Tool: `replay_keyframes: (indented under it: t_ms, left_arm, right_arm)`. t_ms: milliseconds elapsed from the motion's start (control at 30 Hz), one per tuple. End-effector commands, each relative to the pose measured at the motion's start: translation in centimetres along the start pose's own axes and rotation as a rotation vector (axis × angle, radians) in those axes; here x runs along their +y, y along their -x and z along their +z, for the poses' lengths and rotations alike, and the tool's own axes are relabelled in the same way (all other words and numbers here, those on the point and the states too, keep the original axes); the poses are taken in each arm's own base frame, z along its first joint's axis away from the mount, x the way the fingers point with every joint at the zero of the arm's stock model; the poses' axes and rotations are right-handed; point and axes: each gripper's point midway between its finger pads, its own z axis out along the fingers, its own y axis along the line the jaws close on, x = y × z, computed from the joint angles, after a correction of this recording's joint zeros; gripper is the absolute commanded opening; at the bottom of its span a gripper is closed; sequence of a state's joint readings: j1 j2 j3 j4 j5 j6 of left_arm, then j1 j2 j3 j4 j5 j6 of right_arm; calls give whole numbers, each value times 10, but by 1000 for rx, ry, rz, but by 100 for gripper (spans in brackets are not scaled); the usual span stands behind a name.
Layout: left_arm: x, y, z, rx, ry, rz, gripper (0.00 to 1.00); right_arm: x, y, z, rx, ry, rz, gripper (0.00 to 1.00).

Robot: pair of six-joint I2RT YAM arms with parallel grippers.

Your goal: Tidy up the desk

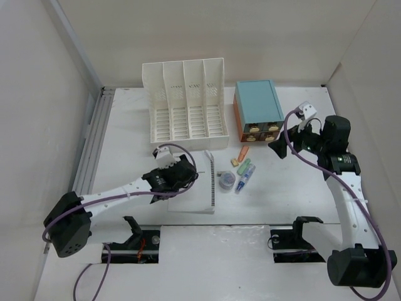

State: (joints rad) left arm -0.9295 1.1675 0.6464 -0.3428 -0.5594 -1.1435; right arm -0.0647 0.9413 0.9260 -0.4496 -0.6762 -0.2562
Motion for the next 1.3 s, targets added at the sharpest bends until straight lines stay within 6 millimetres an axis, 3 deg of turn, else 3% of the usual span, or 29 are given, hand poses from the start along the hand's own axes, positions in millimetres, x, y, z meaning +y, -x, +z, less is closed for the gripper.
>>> replay_keyframes:
  t_ms: [0, 33, 67, 100, 133, 167, 200, 300, 367, 400, 467, 533, 600, 633, 800, 933, 1100, 1267]
  left_arm:
    - [9, 11, -4, -64, 12, -82, 92]
    - [5, 18, -9, -72, -25, -119, 96]
    - [7, 16, -11, -67, -51, -81, 98]
    - [6, 20, -16, -77, -78, -101, 100]
    - [-3, 31, -28, -97, -158, -139, 100]
    - [2, 31, -29, -103, -181, -140, 100]
    - [3, 34, -33, -116, -212, -151, 100]
    - [8, 43, -43, -153, -319, -215, 100]
    - [9, 40, -44, -147, -350, -211, 100]
    - [11, 39, -40, -144, -346, -214, 100]
    - [16, 28, -32, -118, -313, -187, 100]
    - [21, 18, -21, -94, -262, -153, 100]
    - [18, 15, -14, -91, -252, -134, 100]
    - [17, 15, -13, -90, -251, -133, 100]
    - [18, 19, -7, -114, -233, -133, 100]
    - [18, 17, -5, -114, -240, -159, 100]
    - [16, 12, -1, -104, -244, -157, 100]
    - [15, 7, 4, -88, -234, -155, 96]
  right_arm:
    - [28, 21, -8, -64, 155, -74, 100]
    - [34, 15, -4, -48, 216, -56, 100]
    - [58, 13, 0, -46, 338, -60, 100]
    - [68, 11, 4, -31, 387, -64, 100]
    - [76, 9, 9, -11, 425, -59, 100]
    - [79, -3, 24, 41, 459, -27, 100]
    - [94, -6, 32, 68, 513, -35, 100]
    - [112, -20, 63, 164, 595, -21, 100]
    - [117, -18, 81, 177, 589, -33, 97]
    - [114, -30, 96, 221, 562, -15, 97]
    - [126, -31, 115, 225, 567, -10, 97]
    - [134, -48, 135, 286, 573, 1, 97]
    - [137, -54, 148, 326, 558, 22, 99]
    - [133, -68, 159, 359, 546, 45, 99]
    - [144, -78, 191, 356, 513, 73, 99]
    - [157, -101, 202, 405, 484, 163, 96]
    - [167, -94, 220, 348, 414, 200, 93]
    - [169, -113, 235, 367, 321, 255, 92]
